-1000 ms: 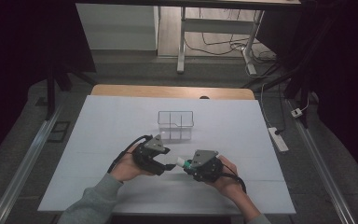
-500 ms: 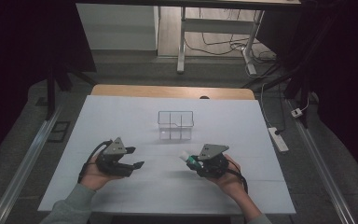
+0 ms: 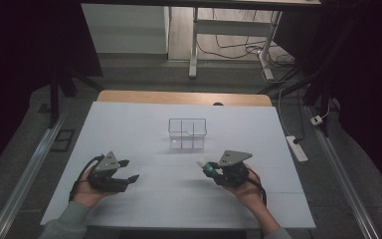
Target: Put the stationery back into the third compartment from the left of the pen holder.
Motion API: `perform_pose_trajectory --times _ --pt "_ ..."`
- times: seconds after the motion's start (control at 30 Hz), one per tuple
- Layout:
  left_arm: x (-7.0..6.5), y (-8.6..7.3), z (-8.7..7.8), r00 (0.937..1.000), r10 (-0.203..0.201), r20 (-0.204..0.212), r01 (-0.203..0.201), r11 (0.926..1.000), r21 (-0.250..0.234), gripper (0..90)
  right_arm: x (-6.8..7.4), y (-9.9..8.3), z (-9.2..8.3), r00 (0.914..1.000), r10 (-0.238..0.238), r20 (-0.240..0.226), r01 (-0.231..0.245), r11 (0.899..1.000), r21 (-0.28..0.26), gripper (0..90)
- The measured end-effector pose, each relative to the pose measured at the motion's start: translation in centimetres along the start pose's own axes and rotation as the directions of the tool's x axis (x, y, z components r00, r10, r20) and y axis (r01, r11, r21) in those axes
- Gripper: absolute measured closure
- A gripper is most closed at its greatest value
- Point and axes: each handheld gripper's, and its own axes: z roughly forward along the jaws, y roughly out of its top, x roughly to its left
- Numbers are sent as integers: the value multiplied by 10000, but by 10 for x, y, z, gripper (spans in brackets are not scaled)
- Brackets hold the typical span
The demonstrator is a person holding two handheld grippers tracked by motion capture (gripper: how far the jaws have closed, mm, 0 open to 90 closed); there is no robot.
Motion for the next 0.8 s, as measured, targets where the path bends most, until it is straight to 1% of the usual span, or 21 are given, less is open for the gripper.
perform_pose_trajectory --times 0.1,0.27,0.3,0.37,0.47,0.6,0.7,0.73,0.77,0.8 --pt "4 -5 -3 9998 -203 -74 202 9998 -52 333 -3 0 -4 9998 191 115 -189 9995 -241 653" --pt "6 -10 -6 9993 -353 -122 352 9994 -57 328 -7 -1 -10 9982 587 151 -575 9960 -681 653" --pt "7 -11 -7 9992 -370 -117 369 9993 -59 326 -8 -1 -11 9980 602 205 -585 9956 -736 653" --pt "8 -12 -7 9991 -400 -111 400 9992 -43 322 -9 -1 -12 9963 822 235 -798 9926 -911 653" --pt "10 -14 -7 9984 -546 -150 546 9985 -64 319 -10 0 -12 9947 997 247 -965 9893 -1090 653" --pt "11 -16 -8 9982 -575 -185 574 9983 -80 318 -10 4 -13 9944 992 376 -942 9886 -1176 653" --pt "11 -15 -7 9985 -534 -146 534 9986 -59 318 -10 9 -16 9935 1018 501 -942 9864 -1347 653" --pt "11 -15 -7 9985 -536 -133 535 9985 -61 317 -12 12 -19 9917 1173 522 -1078 9815 -1583 653" --pt "11 -15 -7 9985 -526 -127 525 9986 -60 317 -12 12 -19 9917 1173 522 -1078 9815 -1583 653" --pt "10 -15 -7 9986 -518 -140 517 9986 -74 318 -15 14 -22 9890 1335 640 -1204 9769 -1764 653"
